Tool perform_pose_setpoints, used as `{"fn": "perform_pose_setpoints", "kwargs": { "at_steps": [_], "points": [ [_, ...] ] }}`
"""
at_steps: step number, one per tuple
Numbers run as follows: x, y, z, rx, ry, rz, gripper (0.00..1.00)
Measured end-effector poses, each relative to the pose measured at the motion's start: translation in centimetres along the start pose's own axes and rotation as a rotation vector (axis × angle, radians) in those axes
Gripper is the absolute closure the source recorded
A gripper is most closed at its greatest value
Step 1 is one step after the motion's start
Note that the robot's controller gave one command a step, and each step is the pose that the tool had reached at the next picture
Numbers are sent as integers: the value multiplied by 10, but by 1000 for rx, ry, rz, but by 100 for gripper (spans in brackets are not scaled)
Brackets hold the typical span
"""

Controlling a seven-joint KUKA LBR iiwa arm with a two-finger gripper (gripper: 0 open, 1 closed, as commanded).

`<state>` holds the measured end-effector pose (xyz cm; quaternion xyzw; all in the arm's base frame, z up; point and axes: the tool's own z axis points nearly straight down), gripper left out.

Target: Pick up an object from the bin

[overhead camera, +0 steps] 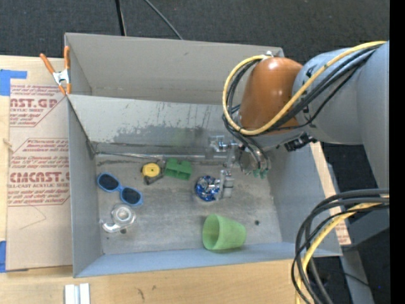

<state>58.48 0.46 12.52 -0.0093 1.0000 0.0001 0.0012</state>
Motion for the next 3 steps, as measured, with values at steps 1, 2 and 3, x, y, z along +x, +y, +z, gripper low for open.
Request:
{"fn": "perform_pose_setpoints", "kwargs": {
  "at_steps": [1, 2, 3],
  "points": [
    [21, -4, 55, 1, -9, -88, 0],
    [23, -3, 54, 0, 2, -89, 100],
    [21, 3, -80, 1, -9, -81, 100]
  ]
}}
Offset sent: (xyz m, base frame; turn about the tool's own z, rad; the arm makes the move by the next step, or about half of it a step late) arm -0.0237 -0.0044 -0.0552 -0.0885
